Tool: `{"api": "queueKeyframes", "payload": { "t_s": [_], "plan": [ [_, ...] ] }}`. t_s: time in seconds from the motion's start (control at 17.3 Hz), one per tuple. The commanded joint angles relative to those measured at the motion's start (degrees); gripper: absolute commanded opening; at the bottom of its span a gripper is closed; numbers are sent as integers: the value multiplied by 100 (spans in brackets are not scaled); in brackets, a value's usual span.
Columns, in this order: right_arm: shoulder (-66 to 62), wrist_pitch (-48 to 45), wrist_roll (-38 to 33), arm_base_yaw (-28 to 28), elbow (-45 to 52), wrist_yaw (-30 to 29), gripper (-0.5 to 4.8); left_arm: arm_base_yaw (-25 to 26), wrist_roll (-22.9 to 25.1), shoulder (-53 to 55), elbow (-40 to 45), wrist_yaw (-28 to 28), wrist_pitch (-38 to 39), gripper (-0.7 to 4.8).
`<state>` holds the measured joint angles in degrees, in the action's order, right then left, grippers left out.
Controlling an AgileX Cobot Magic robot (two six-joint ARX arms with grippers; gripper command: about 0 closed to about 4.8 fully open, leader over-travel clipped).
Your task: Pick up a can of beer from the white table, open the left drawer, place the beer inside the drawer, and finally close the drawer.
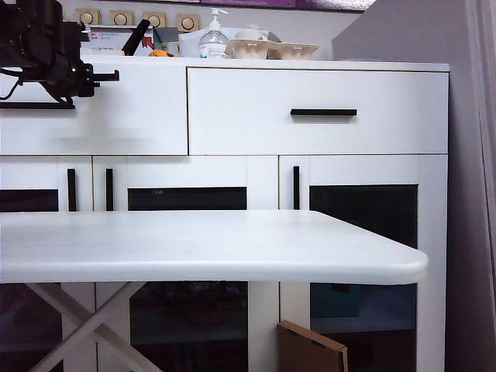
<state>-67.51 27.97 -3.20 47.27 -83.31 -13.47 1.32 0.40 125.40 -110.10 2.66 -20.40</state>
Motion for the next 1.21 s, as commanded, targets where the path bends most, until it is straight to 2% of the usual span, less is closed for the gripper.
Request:
{"api": "queueKeyframes", "payload": {
  "t_s": [0.06,0.52,0.75,0.98,1.21],
  "plan": [
    [26,-81,0,13,-26,-2,-6,35,2,70,-107,-31,118,-6],
    [31,-70,0,9,-26,26,-6,72,2,-31,-111,-35,535,-6],
    [195,262,90,-2,-26,848,-6,-26,-33,-577,13,-317,684,-6],
    [326,487,485,0,-24,1394,-6,-57,-433,-1327,566,-367,658,-6],
    [337,796,710,0,31,1353,-6,-175,-516,-2295,1532,-400,575,-6]
  ]
}}
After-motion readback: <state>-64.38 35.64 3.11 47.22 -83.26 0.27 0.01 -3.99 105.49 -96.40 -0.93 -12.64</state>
